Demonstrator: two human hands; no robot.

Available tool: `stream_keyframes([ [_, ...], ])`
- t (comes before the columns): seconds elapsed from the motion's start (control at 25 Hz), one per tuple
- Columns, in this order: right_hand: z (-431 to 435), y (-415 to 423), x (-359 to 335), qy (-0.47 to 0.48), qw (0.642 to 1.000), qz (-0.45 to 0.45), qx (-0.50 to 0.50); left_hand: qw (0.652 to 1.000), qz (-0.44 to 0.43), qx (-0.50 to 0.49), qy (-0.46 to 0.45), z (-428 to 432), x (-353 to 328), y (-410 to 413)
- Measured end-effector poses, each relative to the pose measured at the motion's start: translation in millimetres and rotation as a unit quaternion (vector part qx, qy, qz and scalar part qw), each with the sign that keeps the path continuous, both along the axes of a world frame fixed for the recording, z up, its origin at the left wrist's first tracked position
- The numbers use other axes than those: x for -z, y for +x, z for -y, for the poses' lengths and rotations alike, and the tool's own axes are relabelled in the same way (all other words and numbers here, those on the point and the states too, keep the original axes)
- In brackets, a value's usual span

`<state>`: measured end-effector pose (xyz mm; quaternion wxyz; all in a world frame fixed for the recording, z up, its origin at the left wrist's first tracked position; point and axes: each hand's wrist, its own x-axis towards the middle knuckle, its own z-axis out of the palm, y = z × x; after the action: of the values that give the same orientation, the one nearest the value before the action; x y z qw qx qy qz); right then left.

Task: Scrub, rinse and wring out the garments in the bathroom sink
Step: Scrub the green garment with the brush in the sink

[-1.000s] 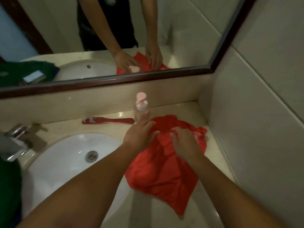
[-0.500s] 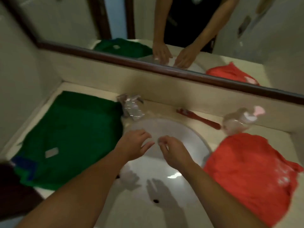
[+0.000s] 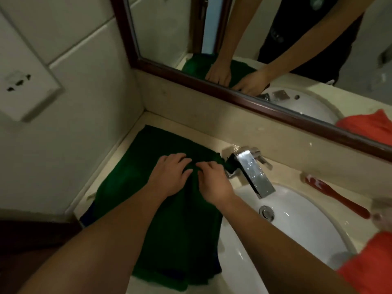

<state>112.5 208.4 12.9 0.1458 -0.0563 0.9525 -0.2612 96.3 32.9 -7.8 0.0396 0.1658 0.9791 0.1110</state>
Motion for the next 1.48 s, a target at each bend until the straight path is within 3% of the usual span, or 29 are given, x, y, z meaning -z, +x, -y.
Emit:
stream_keyframes([
  [0.16, 12.2, -64.6, 5.5, 0.093, 0.994, -0.048, 0.029, 0.999, 0.035, -0.041, -0.001, 7.9, 9.4, -59.5],
  [0.32, 23.5, -103.2, 23.7, 0.166, 0.986, -0.010, 0.032, 0.998, 0.058, -0.036, -0.018, 21.1, 31.4, -99.3],
  [0.52, 31.1, -94.9, 35.3, 0.016, 0.993, -0.088, 0.070, 0.999, 0.003, -0.002, 0.049, 38.0, 45.1, -116.7],
  [0.72, 20.6, -64.8, 5.4, -0.115, 0.989, -0.007, 0.093, 0.991, -0.070, 0.025, 0.113, 33.2, 26.3, -102.0],
  [0.88, 5.5, -27.3, -25.4, -0.128, 0.989, 0.005, 0.071, 0.979, -0.036, 0.016, 0.199, 19.1, -11.4, -65.4],
  [1.04, -29.4, 26.4, -52.2, -0.131, 0.988, -0.054, 0.055, 0.966, -0.087, 0.076, 0.233, -4.3, -51.7, -24.2],
  [1.16, -71.6, 69.9, -72.9, -0.166, 0.978, -0.094, 0.080, 0.947, -0.114, 0.134, 0.269, -41.3, -78.5, 1.2],
  [1.32, -148.6, 120.8, -99.9, -0.232, 0.960, -0.079, 0.138, 0.920, -0.119, 0.209, 0.310, -116.4, -103.4, 34.5],
  [1.48, -234.5, 165.4, -110.3, -0.299, 0.925, -0.107, 0.211, 0.912, -0.087, 0.218, 0.336, -212.5, -108.8, 67.1],
])
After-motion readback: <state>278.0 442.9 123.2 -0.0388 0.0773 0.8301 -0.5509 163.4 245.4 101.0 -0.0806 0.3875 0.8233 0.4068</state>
